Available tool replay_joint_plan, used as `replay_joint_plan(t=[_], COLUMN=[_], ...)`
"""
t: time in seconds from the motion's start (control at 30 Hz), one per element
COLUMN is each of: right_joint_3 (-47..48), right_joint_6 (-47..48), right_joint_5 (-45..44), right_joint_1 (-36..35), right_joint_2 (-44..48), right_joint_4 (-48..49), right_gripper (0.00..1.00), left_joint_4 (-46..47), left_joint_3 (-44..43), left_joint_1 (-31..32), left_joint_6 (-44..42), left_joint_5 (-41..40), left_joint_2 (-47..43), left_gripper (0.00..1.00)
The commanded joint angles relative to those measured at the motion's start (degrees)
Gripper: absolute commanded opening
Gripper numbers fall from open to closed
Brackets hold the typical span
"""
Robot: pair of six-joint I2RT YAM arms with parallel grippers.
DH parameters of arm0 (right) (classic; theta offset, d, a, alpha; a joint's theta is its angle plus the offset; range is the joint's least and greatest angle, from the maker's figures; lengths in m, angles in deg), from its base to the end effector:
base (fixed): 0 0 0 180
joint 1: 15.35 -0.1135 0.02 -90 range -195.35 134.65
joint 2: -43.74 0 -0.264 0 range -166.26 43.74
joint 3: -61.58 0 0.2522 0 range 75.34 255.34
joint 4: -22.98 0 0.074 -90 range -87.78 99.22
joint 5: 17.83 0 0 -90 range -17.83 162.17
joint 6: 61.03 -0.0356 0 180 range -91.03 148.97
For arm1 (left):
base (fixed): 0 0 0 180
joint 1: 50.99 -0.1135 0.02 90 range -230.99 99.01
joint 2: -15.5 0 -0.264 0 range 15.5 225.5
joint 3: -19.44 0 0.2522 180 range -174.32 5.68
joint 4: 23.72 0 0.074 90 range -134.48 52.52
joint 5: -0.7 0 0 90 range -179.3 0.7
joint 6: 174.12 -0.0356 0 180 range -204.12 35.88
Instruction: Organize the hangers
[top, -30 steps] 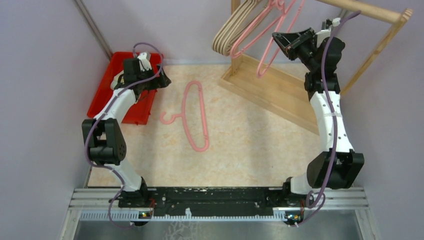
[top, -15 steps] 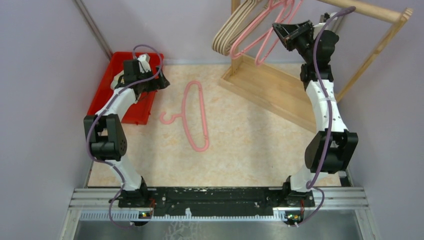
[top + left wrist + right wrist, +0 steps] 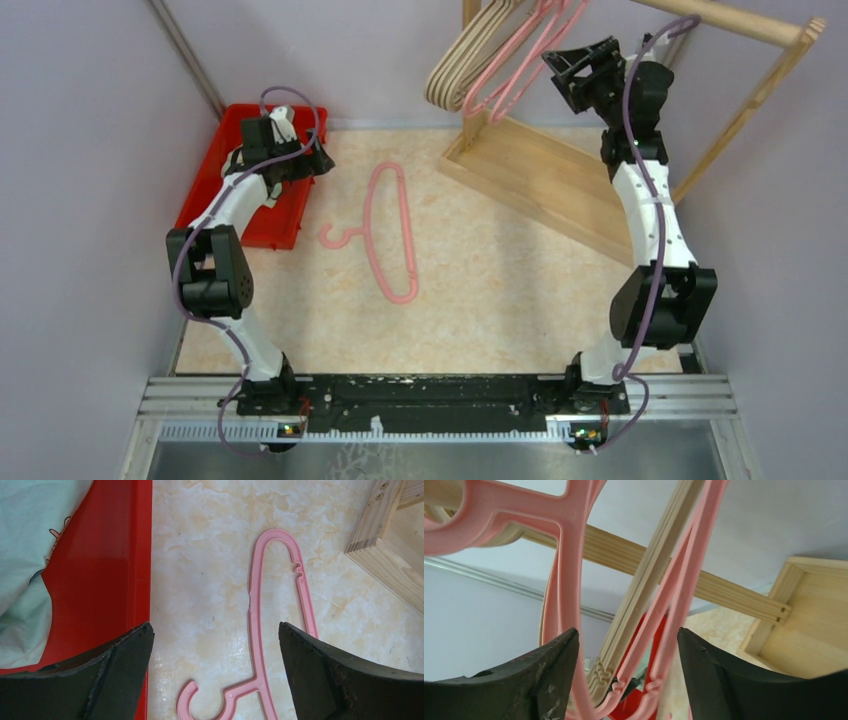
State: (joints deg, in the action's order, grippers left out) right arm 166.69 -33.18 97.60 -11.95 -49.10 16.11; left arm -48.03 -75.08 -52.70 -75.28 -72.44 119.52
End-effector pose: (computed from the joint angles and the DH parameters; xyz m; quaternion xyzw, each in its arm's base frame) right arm 0.3854 -0.0076 0.4408 0.2185 0.6401 0.4830 0.5561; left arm 0.4226 0.0023 0.2679 -0.0115 0.8753 -0.1580 0.4569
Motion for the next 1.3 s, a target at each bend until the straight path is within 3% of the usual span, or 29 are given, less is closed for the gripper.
replay_joint_plan(t=[0.0, 0.17, 0.33, 0.47, 0.6, 0.7, 0.8, 1.07, 1.27], right_joint_3=[-0.47, -5.77, -11.59, -21.29, -26.79, -27.08, -24.35, -8.75, -0.91], right_joint_6=[8.97, 13.6, 26.59, 31.18, 31.63, 32.27, 33.94, 43.13, 44.18], right_joint_5=[-2.67, 0.09, -5.21, -15.55, -30.01, -37.59, -37.06, -37.05, -35.39], right_joint_1=[0.0, -0.17, -6.32, -20.8, -39.98, -51.54, -56.0, -58.76, -58.84], right_joint_2=[10.51, 18.16, 26.75, 34.67, 34.97, 30.74, 22.92, -4.0, -19.16], right_joint_4=[-6.46, -11.76, -27.6, -33.97, -38.99, -39.76, -38.62, -34.09, -29.88], right_gripper=[0.74, 0.76, 0.76, 0.76, 0.76, 0.75, 0.75, 0.73, 0.72], left_joint_4=[0.44, 1.09, 0.92, 0.88, 0.06, 0.0, -0.45, -0.76, -0.97], left_joint_3=[-1.54, -0.33, -0.05, 0.24, 0.25, 0.57, 0.45, -2.16, -3.45], left_joint_1=[-0.16, -0.13, -0.16, -0.19, -0.23, -0.36, -1.12, -4.61, -4.61], left_joint_6=[-0.49, -0.39, -0.12, 0.02, -0.37, -0.29, 0.39, 3.04, 3.56], left_joint_5=[1.63, 1.86, 2.21, 2.4, 2.51, 2.87, 3.75, 6.34, 6.65], left_joint_2=[1.03, 0.94, 1.68, 1.59, 1.64, 1.38, 1.94, 1.01, -0.36], left_gripper=[1.0, 1.0, 1.0, 1.0, 1.0, 1.0, 1.0, 1.0, 1.0])
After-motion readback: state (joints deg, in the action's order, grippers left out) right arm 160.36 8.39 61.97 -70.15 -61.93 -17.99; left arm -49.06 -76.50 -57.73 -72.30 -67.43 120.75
